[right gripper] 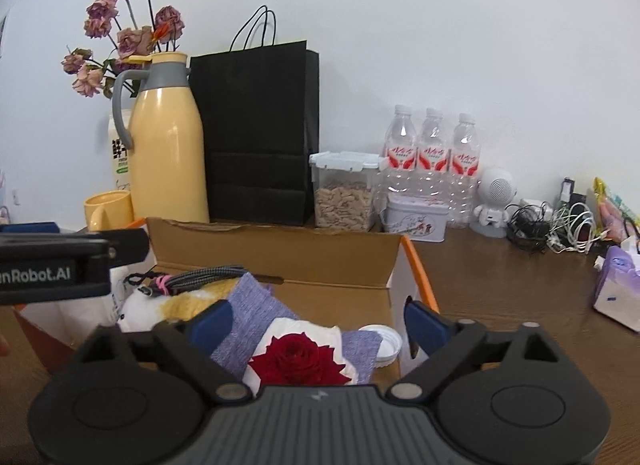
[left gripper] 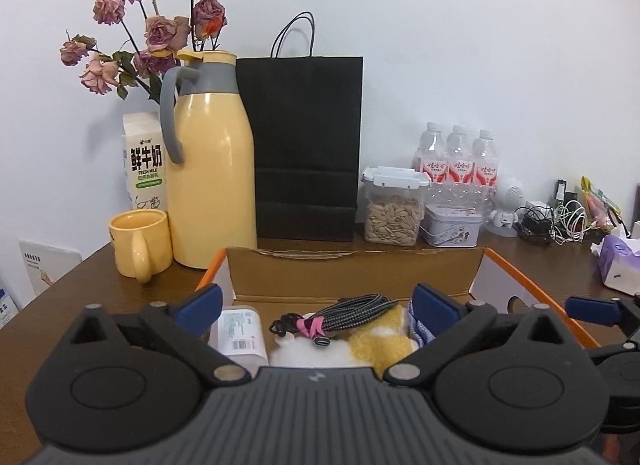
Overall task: Organize objects
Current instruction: 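Carry the rose and orange item into the box and open both tools, then move both tools back over the remaining items beside the box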
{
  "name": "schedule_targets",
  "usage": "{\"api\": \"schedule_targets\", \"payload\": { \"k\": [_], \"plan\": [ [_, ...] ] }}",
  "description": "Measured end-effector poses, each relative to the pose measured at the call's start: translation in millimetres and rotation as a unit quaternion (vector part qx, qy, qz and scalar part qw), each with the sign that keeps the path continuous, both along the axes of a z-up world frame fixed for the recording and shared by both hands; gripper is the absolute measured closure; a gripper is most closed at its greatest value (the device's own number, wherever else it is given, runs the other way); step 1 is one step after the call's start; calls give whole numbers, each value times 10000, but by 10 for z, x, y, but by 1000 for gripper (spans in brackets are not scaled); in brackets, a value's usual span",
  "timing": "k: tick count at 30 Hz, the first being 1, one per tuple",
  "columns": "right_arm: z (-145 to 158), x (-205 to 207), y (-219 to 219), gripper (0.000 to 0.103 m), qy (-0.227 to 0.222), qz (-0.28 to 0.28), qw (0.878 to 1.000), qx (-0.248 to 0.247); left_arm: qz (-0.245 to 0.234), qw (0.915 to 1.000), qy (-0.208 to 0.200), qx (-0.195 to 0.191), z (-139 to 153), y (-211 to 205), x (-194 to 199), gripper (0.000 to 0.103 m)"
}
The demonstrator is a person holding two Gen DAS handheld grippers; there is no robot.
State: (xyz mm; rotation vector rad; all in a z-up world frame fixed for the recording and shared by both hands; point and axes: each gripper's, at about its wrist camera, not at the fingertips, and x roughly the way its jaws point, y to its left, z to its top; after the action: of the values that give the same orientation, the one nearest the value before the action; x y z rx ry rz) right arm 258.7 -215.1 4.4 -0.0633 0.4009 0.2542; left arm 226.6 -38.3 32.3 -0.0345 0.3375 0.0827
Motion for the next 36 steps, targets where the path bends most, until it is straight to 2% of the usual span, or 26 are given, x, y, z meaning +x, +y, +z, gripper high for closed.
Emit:
{"api": "schedule_targets", "payload": {
  "k": [3,16,26,36],
  "plan": [
    [-5,2,-5,0,8,-16,10000,-6,58,10000,67,6,-7,9,9,0],
    [41,-139,18,0,-62,93,9999,-66,47,9999,-123,-82,101,46,-163,0],
    [280,-600,1,0,-429,356,9983,-179,-144,9997,-139,-113,279,51,-528,0],
    [223,-1140,-124,0,-298,514,9977,-315,-263,9996,44,-74,302,90,-1005,0]
  ]
}}
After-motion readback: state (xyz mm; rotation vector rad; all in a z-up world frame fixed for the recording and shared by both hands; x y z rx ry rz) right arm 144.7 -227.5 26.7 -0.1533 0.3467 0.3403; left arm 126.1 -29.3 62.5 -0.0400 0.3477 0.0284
